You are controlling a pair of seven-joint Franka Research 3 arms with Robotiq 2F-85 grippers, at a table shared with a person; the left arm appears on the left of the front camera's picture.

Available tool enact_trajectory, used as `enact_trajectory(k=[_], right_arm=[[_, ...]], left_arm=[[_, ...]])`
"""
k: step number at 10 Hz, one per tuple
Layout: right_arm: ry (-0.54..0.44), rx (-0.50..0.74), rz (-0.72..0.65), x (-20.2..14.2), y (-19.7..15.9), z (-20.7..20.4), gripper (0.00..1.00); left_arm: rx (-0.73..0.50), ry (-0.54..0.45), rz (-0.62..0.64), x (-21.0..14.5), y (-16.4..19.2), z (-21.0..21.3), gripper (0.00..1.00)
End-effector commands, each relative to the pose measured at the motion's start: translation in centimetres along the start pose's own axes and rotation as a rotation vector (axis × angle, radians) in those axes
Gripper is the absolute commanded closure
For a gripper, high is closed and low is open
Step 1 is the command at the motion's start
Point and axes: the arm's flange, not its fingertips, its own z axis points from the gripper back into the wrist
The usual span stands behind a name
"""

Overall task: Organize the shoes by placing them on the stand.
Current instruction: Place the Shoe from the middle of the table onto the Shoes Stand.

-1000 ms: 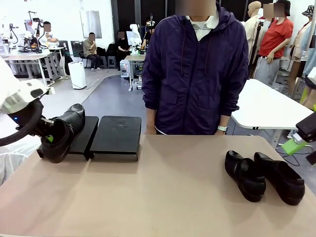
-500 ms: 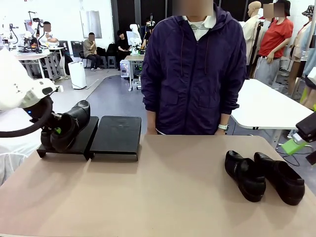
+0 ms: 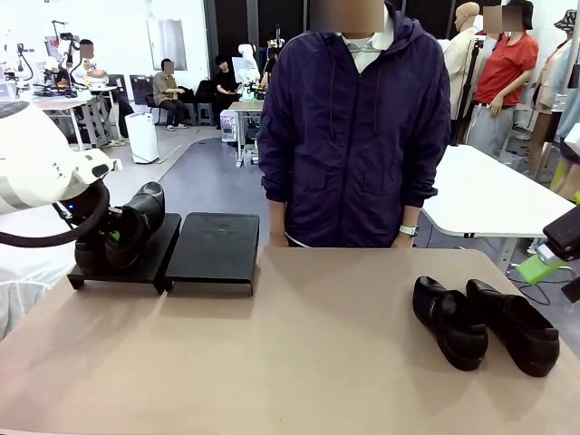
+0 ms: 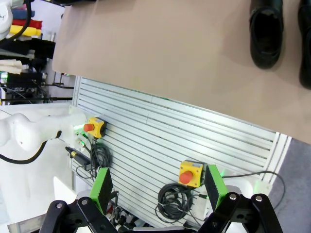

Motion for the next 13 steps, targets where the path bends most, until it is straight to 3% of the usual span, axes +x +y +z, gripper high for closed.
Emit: enact_trajectory(k=[1, 7, 8, 9, 10, 13], right_arm=[[0.003, 0.018, 0.007, 0.2, 0.1, 0.5, 0.00], [0.003, 0.018, 0.007, 0.2, 0.1, 0.5, 0.00], [0.003, 0.018, 0.007, 0.2, 0.1, 0.5, 0.00], [0.003, 0.018, 0.007, 0.2, 0.1, 0.5, 0.00], [0.003, 0.018, 0.007, 0.2, 0.1, 0.5, 0.00], [0.003, 0.018, 0.007, 0.2, 0.1, 0.5, 0.00]], left_arm=[[-0.001, -0.048, 0.010, -0.1, -0.5, -0.2, 1.00], [0.002, 0.006, -0.002, -0.6, -0.9, -2.0, 1.00], [-0.003, 0.011, 0.000, -0.6, -0.9, -2.0, 0.71], [-0.015, 0.012, 0.001, -0.6, -0.9, -2.0, 0.13], [-0.012, 0.011, 0.003, -0.7, -1.0, -2.0, 0.00], [-0.014, -0.021, 0.016, -0.6, -1.0, -1.3, 0.00]])
